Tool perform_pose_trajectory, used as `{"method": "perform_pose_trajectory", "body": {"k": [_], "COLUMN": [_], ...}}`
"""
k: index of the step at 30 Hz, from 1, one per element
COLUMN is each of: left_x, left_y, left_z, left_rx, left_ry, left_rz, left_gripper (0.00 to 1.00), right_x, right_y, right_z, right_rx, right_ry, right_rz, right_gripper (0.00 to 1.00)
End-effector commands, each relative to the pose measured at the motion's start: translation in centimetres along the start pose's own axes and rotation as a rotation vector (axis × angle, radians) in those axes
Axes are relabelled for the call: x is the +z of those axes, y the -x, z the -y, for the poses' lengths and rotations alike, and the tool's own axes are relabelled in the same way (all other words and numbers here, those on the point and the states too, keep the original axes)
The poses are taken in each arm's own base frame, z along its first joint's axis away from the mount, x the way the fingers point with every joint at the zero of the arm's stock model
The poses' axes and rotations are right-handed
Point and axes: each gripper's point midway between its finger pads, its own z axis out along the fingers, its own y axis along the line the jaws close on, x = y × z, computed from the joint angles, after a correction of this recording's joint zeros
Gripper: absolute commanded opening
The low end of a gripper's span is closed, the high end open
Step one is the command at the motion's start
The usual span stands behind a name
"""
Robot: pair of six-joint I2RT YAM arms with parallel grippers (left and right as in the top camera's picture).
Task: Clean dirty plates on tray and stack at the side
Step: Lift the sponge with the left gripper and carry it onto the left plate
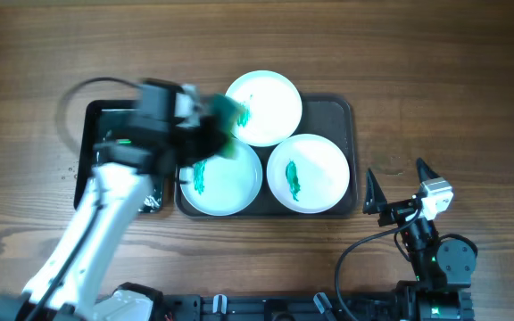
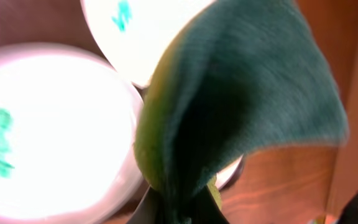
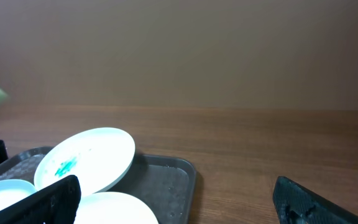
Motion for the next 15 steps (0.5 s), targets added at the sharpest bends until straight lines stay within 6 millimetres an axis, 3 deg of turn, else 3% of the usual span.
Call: {"method": "perform_pose_trajectory", "body": {"k": [1, 6, 11, 14, 15], "left_x": [4.2, 7.3, 8.8, 9.0, 9.0], "left_y": [-3.0, -4.5, -4.6, -4.7, -4.7], "left_z": [-1.5, -3.8, -6.4, -6.8, -6.8], "left_rx": [-0.197, -0.284, -0.342, -0.362, -0.362], "left_ry": [0.228, 0.454, 0.556, 0.569, 0.568], "left_rz": [0.025, 0.168, 0.19, 0.187, 0.187], "left_gripper": [0.04, 0.04, 0.04, 0.06, 0.28], "right_x": [0.0, 0.0, 0.0, 0.0, 0.0], "right_y": [0.1, 0.1, 0.1, 0.1, 0.1], "right_z": [-0.3, -0.3, -0.3, -0.3, -0.3], "right_rx": [-0.019, -0.019, -0.019, -0.02, -0.019], "right_ry": [0.017, 0.017, 0.017, 0.017, 0.017], "right_rz": [0.004, 0.004, 0.004, 0.004, 0.004], "right_gripper": [1.0, 1.0, 1.0, 1.0, 1.0]}}
